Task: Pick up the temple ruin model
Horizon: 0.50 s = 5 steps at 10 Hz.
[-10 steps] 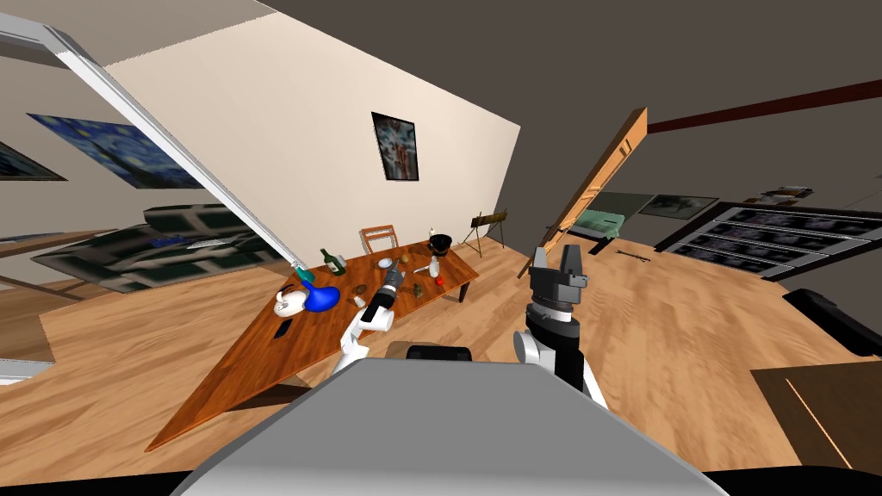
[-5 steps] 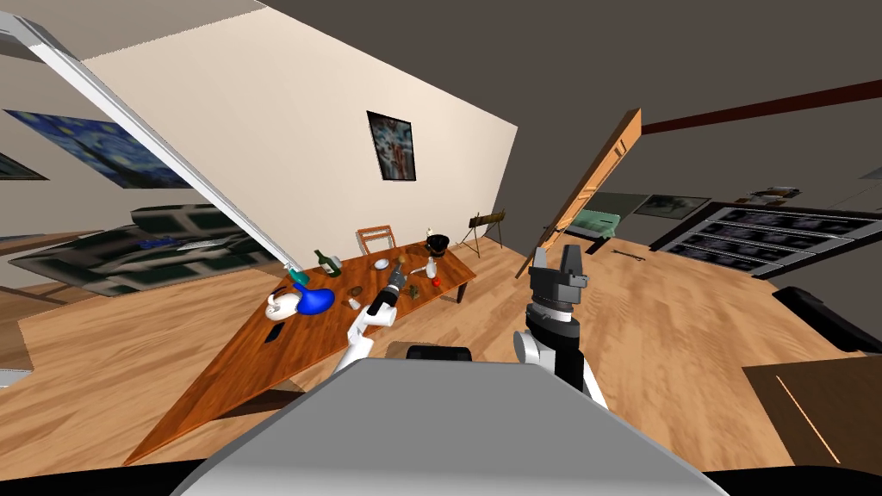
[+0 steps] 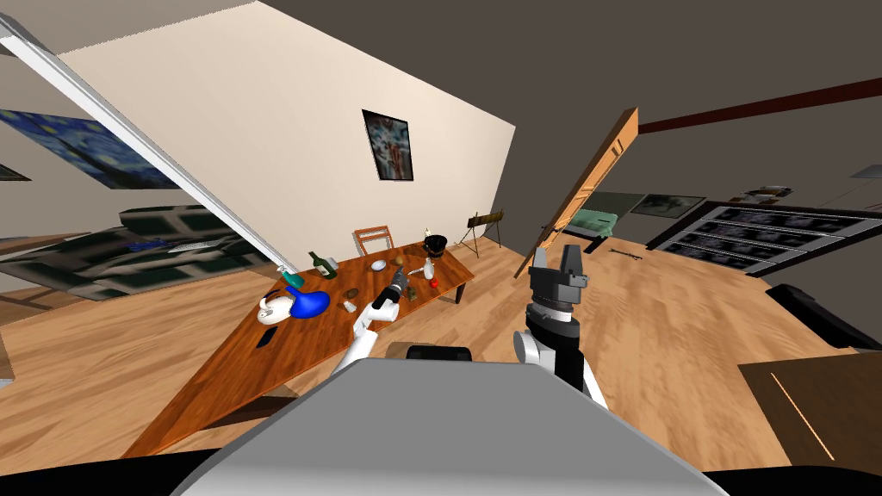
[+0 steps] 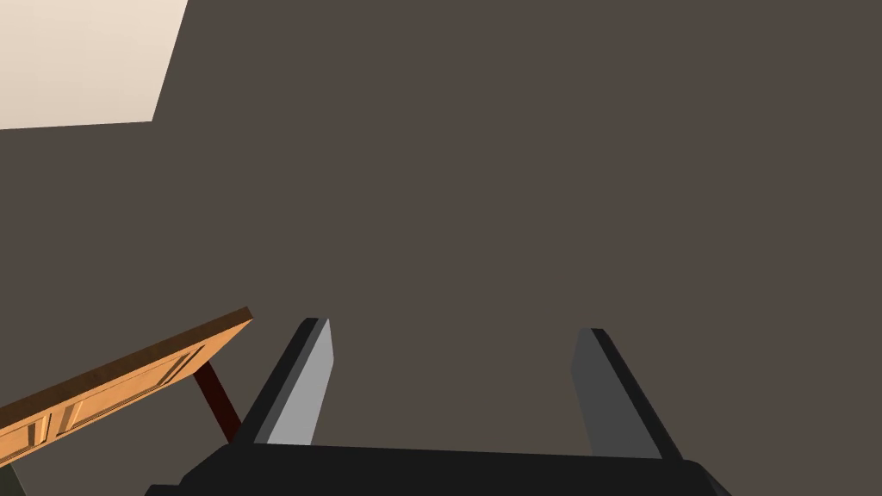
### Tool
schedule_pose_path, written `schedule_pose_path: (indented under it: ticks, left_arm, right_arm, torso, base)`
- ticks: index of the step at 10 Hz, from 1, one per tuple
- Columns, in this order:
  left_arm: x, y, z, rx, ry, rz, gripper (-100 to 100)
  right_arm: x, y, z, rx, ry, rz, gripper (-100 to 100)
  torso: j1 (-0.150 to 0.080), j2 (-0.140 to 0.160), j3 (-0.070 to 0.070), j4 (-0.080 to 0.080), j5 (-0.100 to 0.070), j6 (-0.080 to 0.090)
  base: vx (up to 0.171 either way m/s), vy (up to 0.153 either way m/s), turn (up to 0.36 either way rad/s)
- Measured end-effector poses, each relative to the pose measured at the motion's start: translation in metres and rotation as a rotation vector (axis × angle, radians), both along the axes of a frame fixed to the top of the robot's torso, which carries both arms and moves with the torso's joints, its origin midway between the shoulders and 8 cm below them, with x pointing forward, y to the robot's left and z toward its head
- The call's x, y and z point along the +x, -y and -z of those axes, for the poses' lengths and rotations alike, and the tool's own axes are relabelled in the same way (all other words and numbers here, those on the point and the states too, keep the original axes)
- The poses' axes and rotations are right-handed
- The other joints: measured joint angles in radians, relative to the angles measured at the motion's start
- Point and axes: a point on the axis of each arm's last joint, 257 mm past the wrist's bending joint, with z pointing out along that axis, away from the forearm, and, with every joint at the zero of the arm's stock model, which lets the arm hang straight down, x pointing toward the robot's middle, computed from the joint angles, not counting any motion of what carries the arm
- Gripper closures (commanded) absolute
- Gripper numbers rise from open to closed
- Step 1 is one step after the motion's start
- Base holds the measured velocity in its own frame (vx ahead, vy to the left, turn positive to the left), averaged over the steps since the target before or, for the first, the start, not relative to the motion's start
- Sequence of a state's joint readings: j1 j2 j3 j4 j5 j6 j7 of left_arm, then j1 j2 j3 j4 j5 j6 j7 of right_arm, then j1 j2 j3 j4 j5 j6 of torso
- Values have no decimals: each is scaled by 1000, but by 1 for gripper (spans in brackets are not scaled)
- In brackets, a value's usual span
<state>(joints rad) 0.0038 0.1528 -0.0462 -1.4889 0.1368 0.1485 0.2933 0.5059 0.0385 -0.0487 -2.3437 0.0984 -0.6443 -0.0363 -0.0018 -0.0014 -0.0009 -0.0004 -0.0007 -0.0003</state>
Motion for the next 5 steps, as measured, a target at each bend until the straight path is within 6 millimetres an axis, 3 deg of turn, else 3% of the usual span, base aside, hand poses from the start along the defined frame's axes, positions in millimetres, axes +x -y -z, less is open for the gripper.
schedule_pose_path:
  ticks: [5]
  left_arm:
    - [8, 3, 46, -50, -139, -11, -100]
  right_arm:
    - [0, 0, 0, 0, 0, 0, 0]
  torso:
    - [1, -2, -1, 0, 0, 0]
  base:
    - [41, -21, -23]
